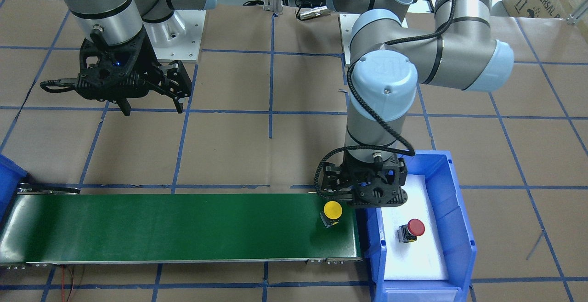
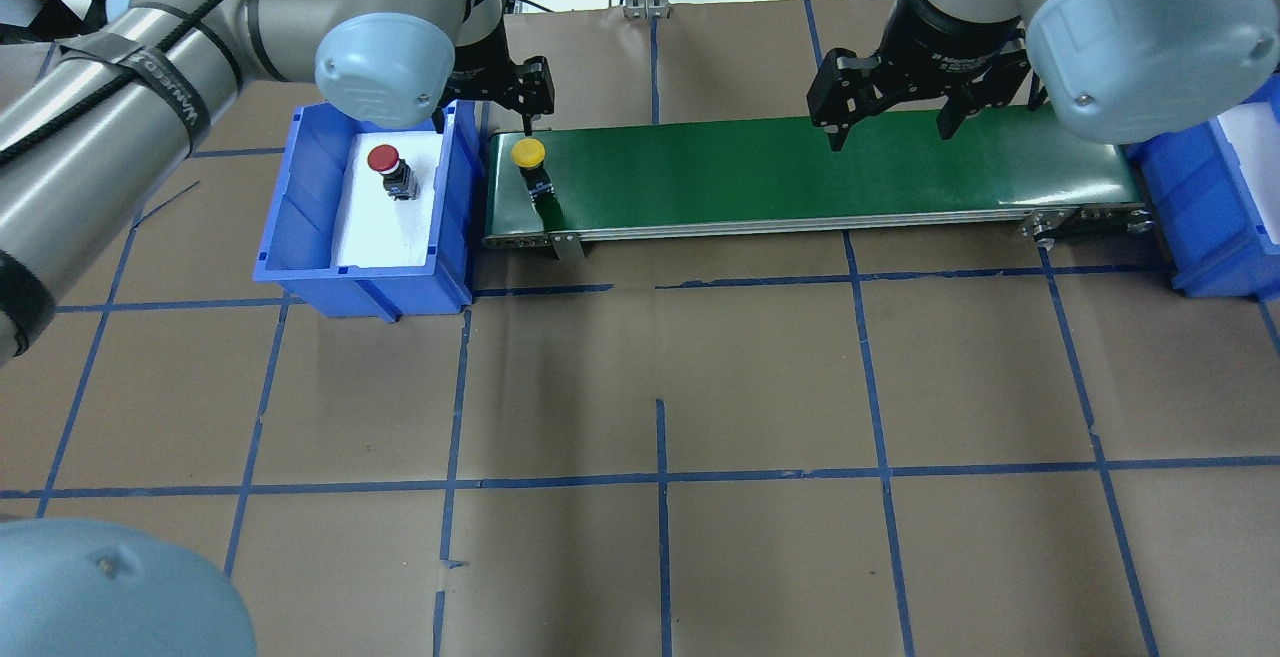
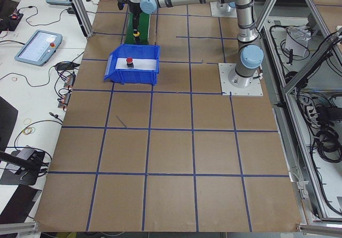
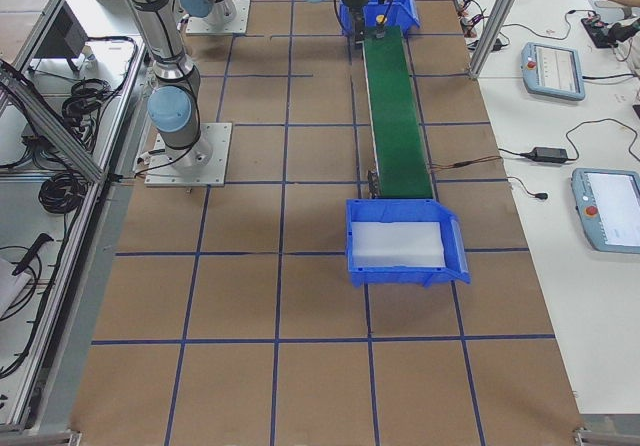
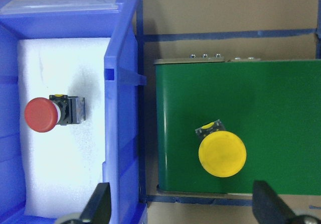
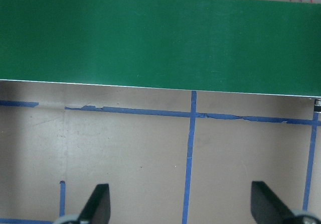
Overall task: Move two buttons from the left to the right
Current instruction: 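Move the left gripper back over the red button in the bin, then lower the left gripper and grasp the red button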
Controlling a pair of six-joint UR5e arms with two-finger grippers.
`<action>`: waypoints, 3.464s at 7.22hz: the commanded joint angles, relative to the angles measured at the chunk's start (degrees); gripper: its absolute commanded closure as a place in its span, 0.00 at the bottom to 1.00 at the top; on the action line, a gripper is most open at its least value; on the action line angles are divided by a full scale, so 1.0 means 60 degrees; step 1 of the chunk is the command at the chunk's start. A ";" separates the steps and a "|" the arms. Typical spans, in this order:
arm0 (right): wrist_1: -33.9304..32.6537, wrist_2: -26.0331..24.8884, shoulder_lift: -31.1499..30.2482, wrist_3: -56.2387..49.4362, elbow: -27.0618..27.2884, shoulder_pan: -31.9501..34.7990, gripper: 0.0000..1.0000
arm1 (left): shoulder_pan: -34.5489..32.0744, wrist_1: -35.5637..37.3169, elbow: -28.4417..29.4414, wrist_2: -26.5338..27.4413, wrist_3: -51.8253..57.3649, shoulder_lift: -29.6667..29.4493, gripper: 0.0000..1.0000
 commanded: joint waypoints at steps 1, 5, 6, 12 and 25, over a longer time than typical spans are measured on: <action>-0.0002 0.0001 0.0000 -0.0001 0.0000 0.0012 0.00 | 0.1416 -0.0164 -0.0004 -0.0819 0.1330 0.0211 0.00; -0.0002 0.0001 0.0000 0.0014 0.0015 0.0012 0.00 | 0.2011 0.0433 -0.0049 -0.0883 0.2071 -0.0532 0.00; -0.0002 0.0001 0.0000 0.0028 0.0015 0.0012 0.00 | 0.2011 0.0596 0.0039 -0.0898 0.2101 -0.0913 0.00; -0.0002 -0.0014 0.0000 0.0029 0.0015 0.0012 0.00 | 0.2362 0.0846 -0.0194 -0.0898 0.2526 -0.1503 0.00; -0.0016 -0.0014 0.0000 -0.0030 0.0030 0.0026 0.00 | 0.2348 -0.2102 0.0432 -0.1103 0.2162 0.1012 0.96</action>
